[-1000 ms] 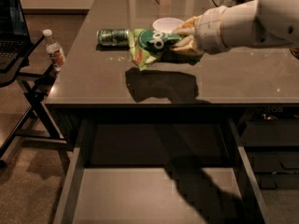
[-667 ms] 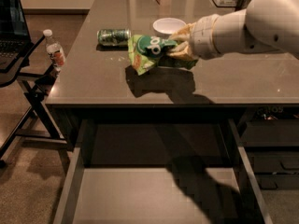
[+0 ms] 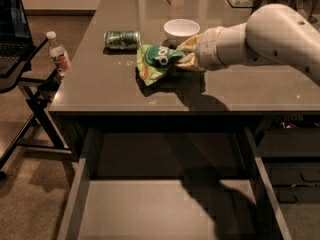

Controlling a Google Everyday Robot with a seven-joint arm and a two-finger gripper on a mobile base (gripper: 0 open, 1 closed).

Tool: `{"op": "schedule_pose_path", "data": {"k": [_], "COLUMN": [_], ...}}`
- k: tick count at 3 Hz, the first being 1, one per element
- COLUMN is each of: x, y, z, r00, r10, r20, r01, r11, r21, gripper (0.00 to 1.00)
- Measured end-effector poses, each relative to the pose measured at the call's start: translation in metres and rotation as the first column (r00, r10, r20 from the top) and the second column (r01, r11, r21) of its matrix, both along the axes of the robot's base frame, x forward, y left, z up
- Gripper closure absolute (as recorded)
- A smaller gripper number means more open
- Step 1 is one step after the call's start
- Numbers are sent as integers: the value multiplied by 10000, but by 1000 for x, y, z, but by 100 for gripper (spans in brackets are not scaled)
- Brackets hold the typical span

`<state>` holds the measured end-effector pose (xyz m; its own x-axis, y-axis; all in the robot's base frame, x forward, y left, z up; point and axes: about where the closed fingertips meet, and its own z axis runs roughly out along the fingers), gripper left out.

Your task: Pick green rice chip bag from top drawer and place on counter

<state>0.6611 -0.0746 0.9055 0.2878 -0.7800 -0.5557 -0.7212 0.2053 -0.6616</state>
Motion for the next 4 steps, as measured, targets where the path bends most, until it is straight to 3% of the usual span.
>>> {"op": "schedule_pose_path", "data": {"k": [1, 4], "x": [0, 0], "y": [0, 0], "z": [0, 0], "r00": [10000, 10000], "r10": [1, 2], "r20": [0, 0], "r01": [-1, -2], "r11": [10000, 10000], "r21": [0, 0], "gripper": [81, 11]}}
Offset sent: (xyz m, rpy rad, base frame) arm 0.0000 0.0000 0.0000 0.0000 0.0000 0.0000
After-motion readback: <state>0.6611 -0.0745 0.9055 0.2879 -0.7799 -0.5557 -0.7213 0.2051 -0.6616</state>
